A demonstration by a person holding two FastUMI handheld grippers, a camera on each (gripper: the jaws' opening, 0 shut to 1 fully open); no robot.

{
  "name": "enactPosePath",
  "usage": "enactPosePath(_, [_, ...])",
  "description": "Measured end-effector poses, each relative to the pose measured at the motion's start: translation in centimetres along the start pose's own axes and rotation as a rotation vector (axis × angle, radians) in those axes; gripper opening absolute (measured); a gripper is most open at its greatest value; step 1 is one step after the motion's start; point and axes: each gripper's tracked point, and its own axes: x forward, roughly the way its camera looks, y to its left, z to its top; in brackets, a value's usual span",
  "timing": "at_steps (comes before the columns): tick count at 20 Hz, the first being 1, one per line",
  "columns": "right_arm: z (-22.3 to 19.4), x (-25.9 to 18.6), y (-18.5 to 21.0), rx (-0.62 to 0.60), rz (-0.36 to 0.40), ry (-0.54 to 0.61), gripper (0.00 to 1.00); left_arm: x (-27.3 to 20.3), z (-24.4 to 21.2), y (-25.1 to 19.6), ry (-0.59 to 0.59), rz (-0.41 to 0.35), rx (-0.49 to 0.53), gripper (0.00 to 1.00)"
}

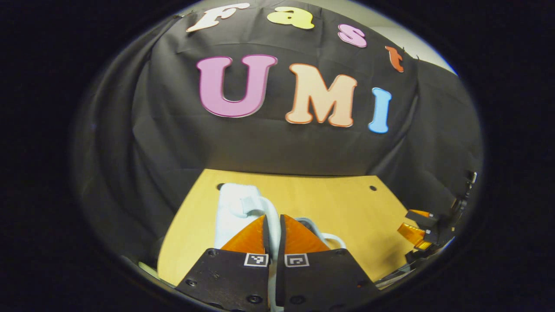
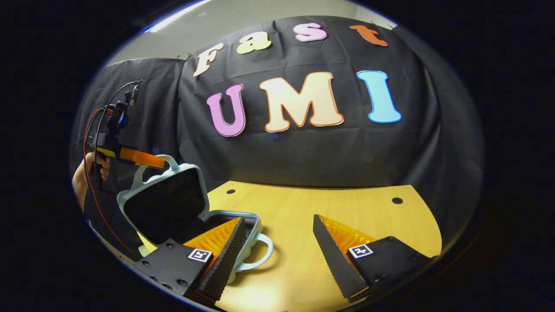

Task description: First open the suitcase, pack the skin care products into it, and then close the suitcase.

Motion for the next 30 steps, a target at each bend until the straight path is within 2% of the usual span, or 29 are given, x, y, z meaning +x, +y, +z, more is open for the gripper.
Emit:
enactPosePath(1, [0.0,-0.4,-0.8,0.006,-0.010,0.001,0.94,0.9,-0.3,-1.5,0.010,-0.040,-0.014,0.00])
enactPosePath(2, [0.1,-0.9,-1.6,0.012,-0.023,0.000,0.98,1.9,-1.0,-3.1,0.019,-0.073,-0.028,0.00])
enactPosePath(3, [0.3,-1.3,-2.4,0.014,-0.037,-0.005,0.94,2.8,-1.6,-4.4,0.035,-0.099,-0.039,0.00])
enactPosePath(8, [0.3,-3.5,-6.1,0.006,-0.112,-0.003,0.98,7.4,-6.9,-9.5,0.134,-0.187,-0.048,0.00])
enactPosePath(13, [-0.1,-5.7,-8.8,-0.007,-0.169,0.012,0.98,10.8,-14.2,-12.3,0.262,-0.197,-0.030,0.00])
enactPosePath(17, [-0.4,-7.1,-10.3,-0.016,-0.200,0.022,0.98,13.1,-18.1,-13.0,0.319,-0.159,0.013,0.00])
enactPosePath(21, [-0.5,-8.3,-11.3,-0.005,-0.204,0.014,0.98,13.7,-20.0,-13.4,0.340,-0.137,-0.002,0.01])
enactPosePath(22, [-0.4,-8.5,-11.5,-0.003,-0.198,0.011,0.98,13.8,-20.5,-13.2,0.346,-0.110,-0.003,0.03])
enactPosePath(24, [0.3,-9.0,-11.8,0.000,-0.176,-0.010,0.98,13.4,-20.6,-13.5,0.321,-0.056,-0.002,0.15])
enactPosePath(26, [1.5,-9.2,-11.5,-0.005,-0.136,-0.044,0.98,13.2,-18.5,-14.2,0.212,-0.013,0.032,0.46])
enactPosePath(29, [4.1,-9.0,-11.3,-0.025,-0.107,-0.105,0.98,10.5,-12.5,-14.4,-0.004,0.083,0.116,0.95])
enactPosePath(30, [5.3,-9.1,-11.3,-0.021,-0.107,-0.132,0.98,9.1,-10.2,-15.2,-0.075,0.095,0.130,0.94])
